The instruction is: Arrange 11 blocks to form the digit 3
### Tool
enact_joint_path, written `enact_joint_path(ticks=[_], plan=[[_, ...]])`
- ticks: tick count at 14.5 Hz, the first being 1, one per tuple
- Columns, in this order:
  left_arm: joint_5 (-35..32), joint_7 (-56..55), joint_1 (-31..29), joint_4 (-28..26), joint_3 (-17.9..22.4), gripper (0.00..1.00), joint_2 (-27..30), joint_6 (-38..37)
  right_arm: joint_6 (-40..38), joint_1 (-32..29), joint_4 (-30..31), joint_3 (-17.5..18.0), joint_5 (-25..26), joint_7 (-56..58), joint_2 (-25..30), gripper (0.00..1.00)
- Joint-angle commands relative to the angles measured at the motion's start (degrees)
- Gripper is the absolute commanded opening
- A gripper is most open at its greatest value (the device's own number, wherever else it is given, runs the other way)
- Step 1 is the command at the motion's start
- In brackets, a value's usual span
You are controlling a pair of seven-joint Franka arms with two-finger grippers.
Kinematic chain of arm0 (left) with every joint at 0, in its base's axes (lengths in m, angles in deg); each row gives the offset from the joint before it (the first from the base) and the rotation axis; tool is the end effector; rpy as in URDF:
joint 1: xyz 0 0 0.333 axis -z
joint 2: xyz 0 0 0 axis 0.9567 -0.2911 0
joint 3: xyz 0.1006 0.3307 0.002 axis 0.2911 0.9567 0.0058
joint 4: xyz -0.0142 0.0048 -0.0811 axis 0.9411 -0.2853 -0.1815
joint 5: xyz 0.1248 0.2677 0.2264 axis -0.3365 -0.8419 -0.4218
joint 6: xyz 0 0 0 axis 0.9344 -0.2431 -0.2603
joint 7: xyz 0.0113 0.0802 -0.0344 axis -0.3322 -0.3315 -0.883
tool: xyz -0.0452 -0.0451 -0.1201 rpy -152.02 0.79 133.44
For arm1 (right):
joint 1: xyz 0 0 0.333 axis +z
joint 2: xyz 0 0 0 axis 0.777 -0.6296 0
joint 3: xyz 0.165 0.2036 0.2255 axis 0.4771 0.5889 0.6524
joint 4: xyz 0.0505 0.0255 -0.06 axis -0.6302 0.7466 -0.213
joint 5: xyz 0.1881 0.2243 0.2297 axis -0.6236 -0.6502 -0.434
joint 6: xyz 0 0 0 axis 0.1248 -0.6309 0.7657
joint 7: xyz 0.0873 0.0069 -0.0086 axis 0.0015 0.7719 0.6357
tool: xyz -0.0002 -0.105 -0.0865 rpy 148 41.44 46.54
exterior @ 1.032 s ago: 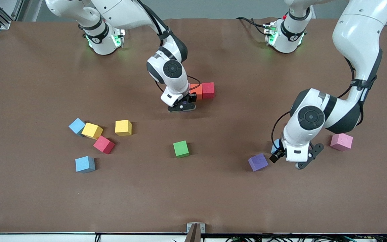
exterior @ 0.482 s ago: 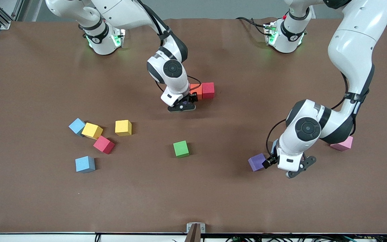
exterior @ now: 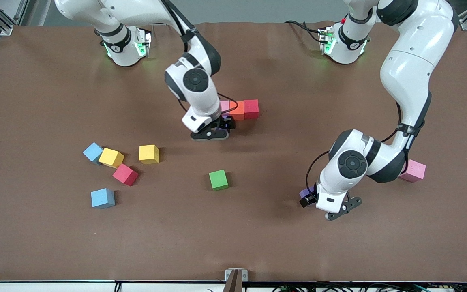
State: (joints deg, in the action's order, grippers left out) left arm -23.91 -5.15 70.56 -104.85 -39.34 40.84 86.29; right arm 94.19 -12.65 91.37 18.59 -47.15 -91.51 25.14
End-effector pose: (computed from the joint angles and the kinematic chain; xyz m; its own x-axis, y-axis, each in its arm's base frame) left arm 0.7087 -0.2265 0.2475 0.8942 0.4397 0.0843 0.4381 -0.8981 0.0383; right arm 0.4839 0.4148 0.3062 0.9998 -0.0188 -0.0057 -0.0191 -0.9980 -0.0608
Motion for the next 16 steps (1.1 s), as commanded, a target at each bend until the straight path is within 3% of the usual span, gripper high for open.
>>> enact_joint_path(ticks=[1,5,9,11,13,16], plan=[[-0.14,1.42,0.23,1.83,0.14,1.00,-1.44,-0.58,-5.58,-7.81,0.52,0.81,0.24,7.60,3.13,1.00],[0.21,0.89,0.23,1.48,0.14,1.00,-2.59,-0.05,-8.41,-16.60,1.04,0.72,0.24,21.24,4.10,1.00],[1.52,0.89,0.23,1.30,0.14,0.97,-2.67,0.91,-7.62,-21.01,4.81,0.72,0.33,28.02,4.10,1.00],[2.58,0.89,0.23,0.60,0.14,0.91,-2.67,1.35,-6.57,-22.76,6.57,0.72,0.33,28.47,4.19,1.00],[2.76,0.89,0.23,0.07,0.14,0.72,-2.67,1.35,-4.73,-23.73,7.98,0.72,0.33,28.82,3.93,1.00],[2.85,0.28,0.14,-1.15,0.14,0.58,-2.15,1.18,0.45,-24.53,10.88,0.72,0.33,30.40,3.75,1.00]])
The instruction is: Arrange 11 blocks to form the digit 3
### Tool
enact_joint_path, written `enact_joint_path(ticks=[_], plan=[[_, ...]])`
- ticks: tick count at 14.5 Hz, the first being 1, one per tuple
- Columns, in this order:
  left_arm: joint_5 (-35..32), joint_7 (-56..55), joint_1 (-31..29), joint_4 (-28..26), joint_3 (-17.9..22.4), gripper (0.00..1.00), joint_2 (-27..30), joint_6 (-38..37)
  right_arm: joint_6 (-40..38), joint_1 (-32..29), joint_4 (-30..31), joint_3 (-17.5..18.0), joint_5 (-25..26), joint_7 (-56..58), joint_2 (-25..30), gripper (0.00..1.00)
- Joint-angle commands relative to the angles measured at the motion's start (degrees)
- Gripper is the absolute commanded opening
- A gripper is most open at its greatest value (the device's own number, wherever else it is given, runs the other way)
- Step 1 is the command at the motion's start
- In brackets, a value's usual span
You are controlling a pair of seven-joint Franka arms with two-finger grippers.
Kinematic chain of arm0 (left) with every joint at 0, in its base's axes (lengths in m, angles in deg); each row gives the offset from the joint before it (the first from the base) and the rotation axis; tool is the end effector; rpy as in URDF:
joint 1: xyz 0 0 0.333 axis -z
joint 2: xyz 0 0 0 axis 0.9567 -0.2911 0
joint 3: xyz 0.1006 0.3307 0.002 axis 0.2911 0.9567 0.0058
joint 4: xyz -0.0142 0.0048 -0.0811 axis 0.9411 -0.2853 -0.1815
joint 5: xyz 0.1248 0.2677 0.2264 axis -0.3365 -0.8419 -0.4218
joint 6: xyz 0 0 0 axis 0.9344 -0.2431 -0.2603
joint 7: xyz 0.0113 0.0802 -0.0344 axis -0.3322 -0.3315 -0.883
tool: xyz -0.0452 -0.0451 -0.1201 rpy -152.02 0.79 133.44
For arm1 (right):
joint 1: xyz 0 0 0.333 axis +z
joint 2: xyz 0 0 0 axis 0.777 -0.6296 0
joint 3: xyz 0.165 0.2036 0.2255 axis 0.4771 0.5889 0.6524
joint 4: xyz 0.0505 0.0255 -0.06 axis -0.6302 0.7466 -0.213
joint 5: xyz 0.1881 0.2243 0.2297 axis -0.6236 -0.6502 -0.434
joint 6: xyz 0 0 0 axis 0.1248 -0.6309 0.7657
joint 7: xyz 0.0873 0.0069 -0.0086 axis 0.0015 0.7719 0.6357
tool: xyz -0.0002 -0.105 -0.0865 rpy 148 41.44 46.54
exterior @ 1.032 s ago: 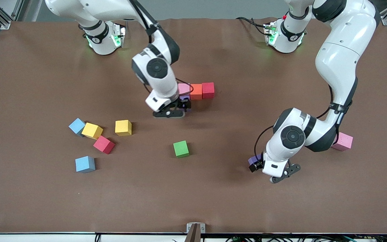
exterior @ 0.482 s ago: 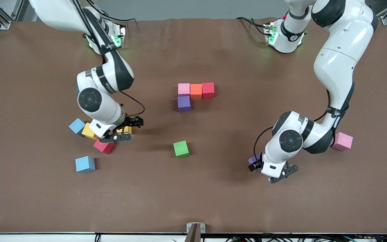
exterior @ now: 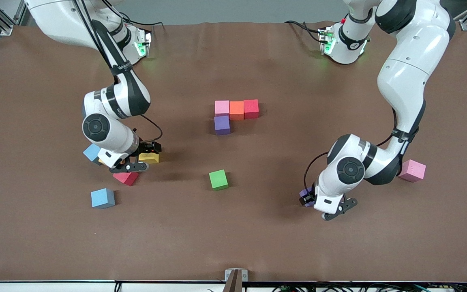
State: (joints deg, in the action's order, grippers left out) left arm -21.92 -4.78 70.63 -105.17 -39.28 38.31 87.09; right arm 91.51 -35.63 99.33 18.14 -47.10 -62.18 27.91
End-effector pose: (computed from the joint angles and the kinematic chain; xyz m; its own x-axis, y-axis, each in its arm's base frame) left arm 0.7027 -0.2300 0.2156 0.8927 0.4500 0.0232 0.4489 -0.8926 0.0430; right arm 0.5606 0.1747 0.2758 0.9903 0.0866 -0.1085 0.0846 -0.9961 -0.0232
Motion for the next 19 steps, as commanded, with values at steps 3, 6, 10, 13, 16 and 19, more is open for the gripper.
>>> enact_joint_path(ticks=[3,6,10,13,16,19], plan=[[0.95,-0.80,-0.98,-0.85,-0.54,0.45,3.36,-3.73,4.72,-1.90,3.72,1.16,0.19,1.08,0.10,1.00],[3.31,-0.89,-1.94,-0.67,-1.24,0.37,7.05,-7.71,8.67,-1.82,6.61,1.25,0.19,1.08,-0.25,1.00],[4.38,-0.80,-2.39,-0.67,-1.33,0.30,11.36,-13.41,13.86,-1.38,8.03,1.25,0.19,0.99,-2.62,1.00],[6.56,-0.45,-2.74,-0.32,-1.33,0.26,14.35,-17.46,13.78,-1.38,7.94,1.25,0.19,0.99,-3.15,0.60],[8.41,1.74,-3.44,-0.32,-1.59,0.26,16.90,-20.45,12.56,-1.11,7.24,1.69,0.19,0.47,-2.89,0.31],[9.30,5.60,-3.44,-0.32,-2.29,0.27,18.14,-24.58,3.71,3.09,1.02,1.87,-0.52,-2.33,-2.63,0.31]])
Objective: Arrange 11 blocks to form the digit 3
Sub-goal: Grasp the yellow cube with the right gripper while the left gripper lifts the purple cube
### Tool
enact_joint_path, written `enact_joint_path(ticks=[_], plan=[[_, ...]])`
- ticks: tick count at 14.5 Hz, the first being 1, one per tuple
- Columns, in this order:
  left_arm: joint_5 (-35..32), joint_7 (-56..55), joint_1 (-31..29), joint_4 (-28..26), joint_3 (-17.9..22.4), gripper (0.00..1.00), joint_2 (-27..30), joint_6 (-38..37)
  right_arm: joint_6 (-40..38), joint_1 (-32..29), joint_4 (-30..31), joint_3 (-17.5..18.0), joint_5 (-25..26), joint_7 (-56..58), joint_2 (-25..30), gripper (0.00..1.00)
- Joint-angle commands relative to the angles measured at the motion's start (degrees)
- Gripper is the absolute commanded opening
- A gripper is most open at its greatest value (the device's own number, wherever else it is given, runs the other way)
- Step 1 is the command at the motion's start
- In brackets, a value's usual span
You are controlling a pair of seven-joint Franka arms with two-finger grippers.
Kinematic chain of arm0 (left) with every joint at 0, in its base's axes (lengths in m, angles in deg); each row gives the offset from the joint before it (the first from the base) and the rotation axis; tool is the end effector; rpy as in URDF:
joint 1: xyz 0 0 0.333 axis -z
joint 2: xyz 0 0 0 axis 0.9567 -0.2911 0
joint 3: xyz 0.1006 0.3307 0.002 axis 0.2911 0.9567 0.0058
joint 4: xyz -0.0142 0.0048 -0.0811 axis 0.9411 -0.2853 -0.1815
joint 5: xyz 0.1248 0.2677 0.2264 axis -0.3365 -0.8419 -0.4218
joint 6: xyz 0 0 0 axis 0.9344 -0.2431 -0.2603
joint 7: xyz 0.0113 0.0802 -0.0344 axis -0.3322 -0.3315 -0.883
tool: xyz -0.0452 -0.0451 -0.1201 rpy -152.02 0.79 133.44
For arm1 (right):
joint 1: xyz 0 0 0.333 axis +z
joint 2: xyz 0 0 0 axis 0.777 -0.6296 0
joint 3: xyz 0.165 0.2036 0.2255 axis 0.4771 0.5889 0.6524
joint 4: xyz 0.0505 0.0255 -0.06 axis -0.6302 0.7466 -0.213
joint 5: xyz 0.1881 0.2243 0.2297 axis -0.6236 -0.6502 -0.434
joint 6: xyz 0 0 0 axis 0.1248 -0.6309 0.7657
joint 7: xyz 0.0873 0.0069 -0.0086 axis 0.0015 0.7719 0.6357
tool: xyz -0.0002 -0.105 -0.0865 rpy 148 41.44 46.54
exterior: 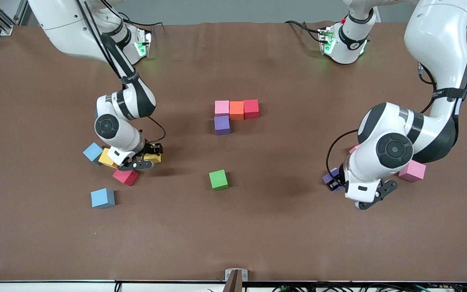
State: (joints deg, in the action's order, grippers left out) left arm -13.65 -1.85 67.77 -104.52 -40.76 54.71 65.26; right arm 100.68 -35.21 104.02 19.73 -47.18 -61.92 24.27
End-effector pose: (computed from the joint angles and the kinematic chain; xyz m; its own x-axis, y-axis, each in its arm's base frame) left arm 0.6705 -0.1923 0.3853 0.8677 0.4964 -0.0275 0.4937 -0.8669 -0.0688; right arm 0.5424 0.1893 0.2209 0.9884 0.1179 -0.0957 0.1150 -0.9927 -0.0354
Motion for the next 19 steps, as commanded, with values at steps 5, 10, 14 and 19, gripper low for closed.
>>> enact_joint_path(ticks=[5,10,14,19], plan=[[1.39,2.95,0.47,-1.14,-1.87,0.30,1.12,-3.19,-10.07,12.07,-12.29,0.28,-0.52,-14.72,-1.17,0.31],[1.39,2.78,0.91,-1.05,-3.18,0.26,1.12,-3.19,-9.63,20.16,-21.16,0.19,-0.52,-23.96,-9.16,0.31],[1.47,1.99,0.92,-1.14,-3.98,0.24,1.12,-3.19,-8.84,22.10,-26.80,0.10,-0.34,-23.96,-14.44,0.31],[1.47,-0.56,0.91,-1.14,-4.85,0.24,1.47,-3.19,-6.20,24.03,-26.81,0.02,-0.43,-23.88,-15.51,0.31]])
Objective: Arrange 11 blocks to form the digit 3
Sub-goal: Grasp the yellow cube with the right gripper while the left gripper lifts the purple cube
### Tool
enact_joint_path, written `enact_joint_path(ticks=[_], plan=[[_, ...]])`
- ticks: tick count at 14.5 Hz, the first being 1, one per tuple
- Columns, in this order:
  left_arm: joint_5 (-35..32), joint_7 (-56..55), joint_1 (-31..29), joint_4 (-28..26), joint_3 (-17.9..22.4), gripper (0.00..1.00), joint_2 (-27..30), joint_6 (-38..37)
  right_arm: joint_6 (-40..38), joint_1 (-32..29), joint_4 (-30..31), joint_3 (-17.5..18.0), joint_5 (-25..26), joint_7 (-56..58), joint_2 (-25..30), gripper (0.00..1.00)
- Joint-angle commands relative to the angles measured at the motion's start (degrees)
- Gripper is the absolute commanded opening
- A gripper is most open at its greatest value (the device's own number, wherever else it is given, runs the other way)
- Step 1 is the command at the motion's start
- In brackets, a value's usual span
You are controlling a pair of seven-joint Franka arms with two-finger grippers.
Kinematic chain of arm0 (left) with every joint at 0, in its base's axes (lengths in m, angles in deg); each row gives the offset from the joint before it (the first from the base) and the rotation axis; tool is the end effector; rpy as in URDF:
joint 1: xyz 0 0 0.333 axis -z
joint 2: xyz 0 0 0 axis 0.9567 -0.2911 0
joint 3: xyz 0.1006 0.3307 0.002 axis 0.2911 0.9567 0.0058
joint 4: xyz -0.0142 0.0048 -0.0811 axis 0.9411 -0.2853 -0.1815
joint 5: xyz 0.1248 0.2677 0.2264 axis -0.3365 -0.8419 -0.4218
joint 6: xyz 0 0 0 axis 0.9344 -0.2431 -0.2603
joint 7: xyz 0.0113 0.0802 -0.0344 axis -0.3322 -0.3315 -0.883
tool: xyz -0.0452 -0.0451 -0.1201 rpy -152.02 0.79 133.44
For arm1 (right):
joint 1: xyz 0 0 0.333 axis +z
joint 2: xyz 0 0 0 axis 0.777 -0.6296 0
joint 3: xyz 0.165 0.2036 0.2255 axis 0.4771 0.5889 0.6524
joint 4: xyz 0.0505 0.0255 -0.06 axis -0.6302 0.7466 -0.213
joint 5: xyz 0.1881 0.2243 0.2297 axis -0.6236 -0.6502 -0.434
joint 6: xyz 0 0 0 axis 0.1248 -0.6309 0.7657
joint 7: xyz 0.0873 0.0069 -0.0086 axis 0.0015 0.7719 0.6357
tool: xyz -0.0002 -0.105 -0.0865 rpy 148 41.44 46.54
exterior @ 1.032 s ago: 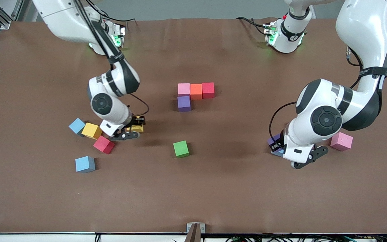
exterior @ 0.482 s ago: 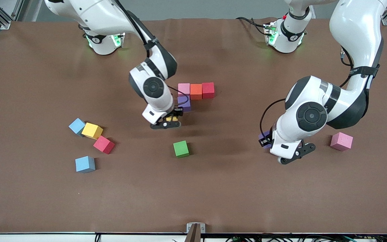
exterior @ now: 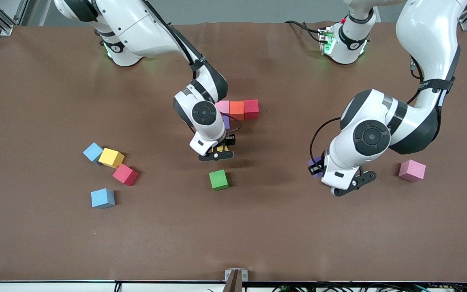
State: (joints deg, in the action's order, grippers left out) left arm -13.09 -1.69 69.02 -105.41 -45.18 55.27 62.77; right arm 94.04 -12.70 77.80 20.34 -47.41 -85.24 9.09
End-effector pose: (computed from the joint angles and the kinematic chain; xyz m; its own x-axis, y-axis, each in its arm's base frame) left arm 0.6416 -0.2446 0.3936 0.9064 0.4154 -0.0766 0.4110 -0.9092 -0.0667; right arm 0.5153 0.4631 0.2180 0.9930 0.1051 -0.0545 0.1017 -0.9929 -0.0615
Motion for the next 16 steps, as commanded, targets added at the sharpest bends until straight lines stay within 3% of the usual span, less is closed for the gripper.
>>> enact_joint_path(ticks=[1,10,16], plan=[[0.82,-0.72,-0.33,-0.25,-0.43,0.24,0.91,-0.71,0.44,1.79,-0.33,-0.59,-0.20,-0.56,-0.33,0.31],[1.00,-0.72,-1.04,-0.25,-0.34,0.23,0.47,-0.71,-0.62,3.29,3.36,-0.59,-0.11,-0.56,0.11,0.32],[3.11,-6.69,-0.42,-0.51,-0.34,0.23,-0.14,-0.62,-1.32,3.99,4.07,-0.59,-0.11,-0.65,0.20,0.33]])
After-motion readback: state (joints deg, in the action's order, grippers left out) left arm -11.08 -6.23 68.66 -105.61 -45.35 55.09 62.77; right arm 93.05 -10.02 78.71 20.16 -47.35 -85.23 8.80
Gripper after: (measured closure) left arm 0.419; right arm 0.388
